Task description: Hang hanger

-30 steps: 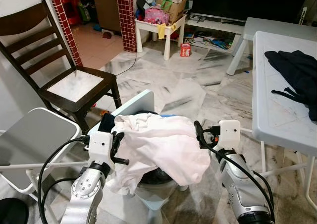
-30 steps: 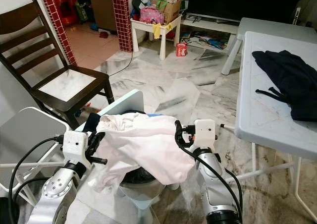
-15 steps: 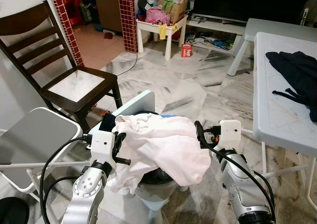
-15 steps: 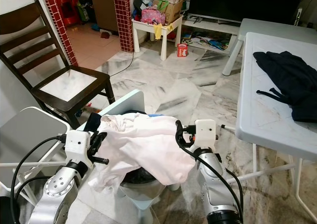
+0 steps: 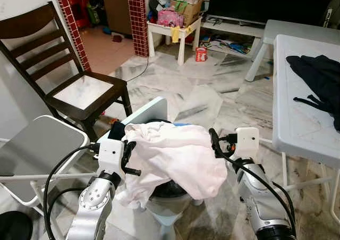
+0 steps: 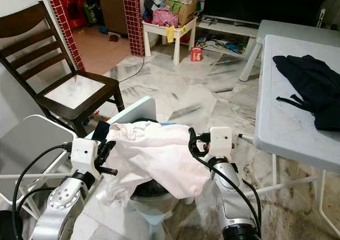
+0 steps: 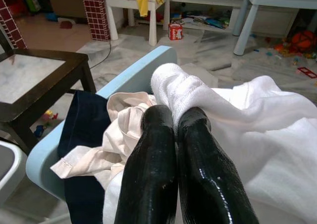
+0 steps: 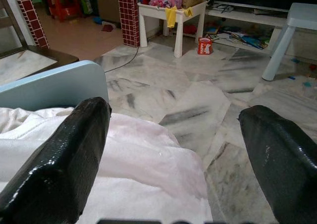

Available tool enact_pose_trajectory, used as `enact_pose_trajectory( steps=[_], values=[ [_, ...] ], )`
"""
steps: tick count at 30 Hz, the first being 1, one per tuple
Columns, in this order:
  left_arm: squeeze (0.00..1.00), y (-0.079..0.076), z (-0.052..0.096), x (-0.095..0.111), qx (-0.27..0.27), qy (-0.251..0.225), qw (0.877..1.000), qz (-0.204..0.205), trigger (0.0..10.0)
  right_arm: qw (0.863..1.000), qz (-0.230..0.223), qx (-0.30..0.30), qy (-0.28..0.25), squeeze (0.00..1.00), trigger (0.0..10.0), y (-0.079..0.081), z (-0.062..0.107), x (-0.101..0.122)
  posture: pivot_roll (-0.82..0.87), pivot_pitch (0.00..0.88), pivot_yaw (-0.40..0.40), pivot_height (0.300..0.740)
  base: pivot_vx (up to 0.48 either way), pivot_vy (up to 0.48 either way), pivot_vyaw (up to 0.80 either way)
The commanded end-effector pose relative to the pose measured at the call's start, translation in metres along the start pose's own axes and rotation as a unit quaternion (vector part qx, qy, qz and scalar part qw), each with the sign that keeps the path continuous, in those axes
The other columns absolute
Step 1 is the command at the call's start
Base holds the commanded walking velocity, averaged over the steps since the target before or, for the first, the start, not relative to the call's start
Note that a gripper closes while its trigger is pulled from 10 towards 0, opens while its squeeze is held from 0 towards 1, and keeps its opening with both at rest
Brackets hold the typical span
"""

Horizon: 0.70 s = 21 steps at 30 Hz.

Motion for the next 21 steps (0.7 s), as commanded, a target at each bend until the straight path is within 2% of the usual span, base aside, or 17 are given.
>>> enact_pose_trajectory(
  steps=[1,9,12,21],
  values=[
    [0.00,-0.0009,-0.0020,0.0040,-0.007,-0.003,1.000,-0.011,10.0,1.000,0.000,0.001,-0.009,0.00,10.0,-0.0006,-0.0023,0.0077,-0.06,0.000,0.024,0.740,-0.247,0.000,0.00],
    [0.00,-0.0017,-0.0027,0.0046,-0.009,-0.003,1.000,-0.014,10.0,1.000,0.000,0.002,-0.008,0.00,10.0,-0.0004,-0.0029,0.0079,-0.06,0.000,0.024,0.740,-0.273,0.000,0.00],
    [0.00,-0.0021,-0.0029,0.0047,-0.010,-0.003,1.000,-0.014,10.0,1.000,0.001,0.002,-0.007,0.00,10.0,-0.0004,-0.0030,0.0077,-0.06,0.000,0.024,0.740,0.096,0.000,0.00],
    [0.00,-0.0036,-0.0032,0.0040,-0.014,-0.002,1.000,-0.014,10.0,1.000,0.002,0.000,-0.009,0.00,10.0,-0.0017,-0.0030,0.0084,-0.06,0.000,0.028,0.740,-0.339,0.000,0.00]
  ],
)
Point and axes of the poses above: a point about 5 cm out from each wrist's last joint towards the gripper, its own z axis pointing back from the gripper into the wrist, its own x axis along the axis of the wrist's last joint, y = z × x, the point moved 6 cm from there along -z, pointing out of the wrist towards the gripper, and after that the axes turned 11 degrees about -z, right-handed, at the moved point
